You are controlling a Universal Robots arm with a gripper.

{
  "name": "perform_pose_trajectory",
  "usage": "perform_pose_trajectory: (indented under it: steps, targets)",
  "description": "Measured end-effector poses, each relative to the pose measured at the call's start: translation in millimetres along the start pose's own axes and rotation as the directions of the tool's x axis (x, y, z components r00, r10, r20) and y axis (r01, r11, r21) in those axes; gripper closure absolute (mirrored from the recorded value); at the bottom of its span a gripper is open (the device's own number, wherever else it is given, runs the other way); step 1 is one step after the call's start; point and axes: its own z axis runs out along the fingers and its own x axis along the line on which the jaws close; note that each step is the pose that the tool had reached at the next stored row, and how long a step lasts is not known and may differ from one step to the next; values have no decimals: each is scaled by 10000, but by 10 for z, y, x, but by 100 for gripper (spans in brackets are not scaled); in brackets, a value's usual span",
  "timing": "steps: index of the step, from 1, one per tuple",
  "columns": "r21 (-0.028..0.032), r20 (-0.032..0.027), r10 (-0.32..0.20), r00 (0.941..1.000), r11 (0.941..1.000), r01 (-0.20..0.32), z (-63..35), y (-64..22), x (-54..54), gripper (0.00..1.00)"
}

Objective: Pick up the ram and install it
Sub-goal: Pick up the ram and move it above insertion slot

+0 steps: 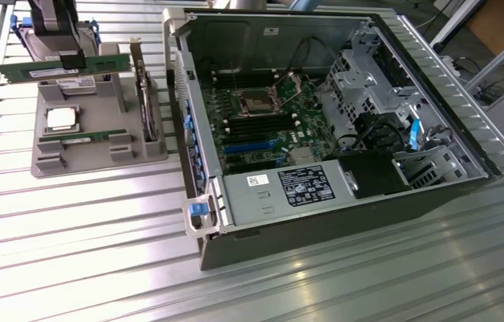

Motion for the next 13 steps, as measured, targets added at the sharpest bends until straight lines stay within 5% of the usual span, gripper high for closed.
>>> perform_pose_trajectory:
  steps: [13]
  targets:
    - [-15, 2, 0, 10000, 10000, 0, -7, -180, 19, 87]
